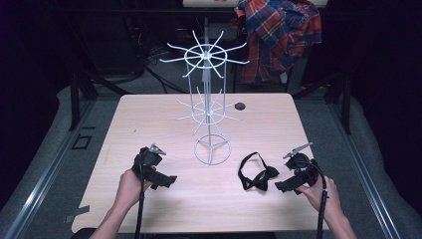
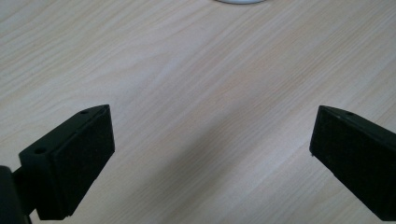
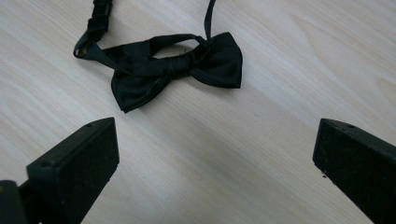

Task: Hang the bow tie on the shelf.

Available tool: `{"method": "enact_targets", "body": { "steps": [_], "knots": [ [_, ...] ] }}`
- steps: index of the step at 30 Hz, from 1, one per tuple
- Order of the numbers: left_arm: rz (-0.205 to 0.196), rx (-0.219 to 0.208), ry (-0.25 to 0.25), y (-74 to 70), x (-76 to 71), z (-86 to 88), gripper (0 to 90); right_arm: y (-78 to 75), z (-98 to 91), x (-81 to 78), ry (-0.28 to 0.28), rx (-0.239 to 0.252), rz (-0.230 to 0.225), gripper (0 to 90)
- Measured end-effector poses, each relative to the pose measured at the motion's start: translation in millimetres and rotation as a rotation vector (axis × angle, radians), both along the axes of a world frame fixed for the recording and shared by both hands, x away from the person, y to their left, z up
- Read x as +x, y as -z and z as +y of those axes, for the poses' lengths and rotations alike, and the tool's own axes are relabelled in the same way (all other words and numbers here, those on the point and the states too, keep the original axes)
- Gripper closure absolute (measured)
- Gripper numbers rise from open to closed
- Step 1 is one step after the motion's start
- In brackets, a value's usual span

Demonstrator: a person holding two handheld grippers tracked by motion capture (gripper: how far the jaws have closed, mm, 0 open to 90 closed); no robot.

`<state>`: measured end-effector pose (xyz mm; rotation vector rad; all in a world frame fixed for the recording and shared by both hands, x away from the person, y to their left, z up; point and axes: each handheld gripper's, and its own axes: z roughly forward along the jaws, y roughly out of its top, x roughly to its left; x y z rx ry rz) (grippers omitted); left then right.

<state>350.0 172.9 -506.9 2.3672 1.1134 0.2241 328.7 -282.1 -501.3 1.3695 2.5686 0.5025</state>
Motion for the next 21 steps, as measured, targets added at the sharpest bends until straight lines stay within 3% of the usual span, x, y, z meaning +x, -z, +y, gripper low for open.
{"method": "enact_targets", "body": {
  "steps": [1, 2, 6, 12, 15, 21],
  "knots": [
    [-0.003, 0.0, -0.001, 0.3, 0.1, -0.7, 0.0, 1.1, -0.9, 0.1, 0.002, 0.004, 0.003, 0.0],
    [-0.001, 0.0, -0.001, 0.5, 0.5, -1.4, 0.0, -0.4, -2.3, 0.4, -0.002, -0.022, 0.008, 0.0],
    [0.005, -0.002, 0.006, 1.0, 2.3, -2.4, 0.0, 2.3, -2.7, -0.4, 0.008, 0.007, 0.007, 0.0],
    [0.007, -0.008, 0.009, 1.1, 2.0, -3.2, 0.0, 3.3, -2.9, 1.3, 0.005, -0.019, 0.02, 0.0],
    [0.008, -0.008, 0.011, 0.8, 1.8, -3.2, 0.0, 5.3, -1.2, 2.2, 0.005, 0.012, 0.028, 0.0],
    [0.007, -0.006, 0.008, -0.1, -0.1, -1.4, 0.0, 3.2, 2.0, 3.6, -0.003, 0.01, 0.0, 0.0]
  ]
}}
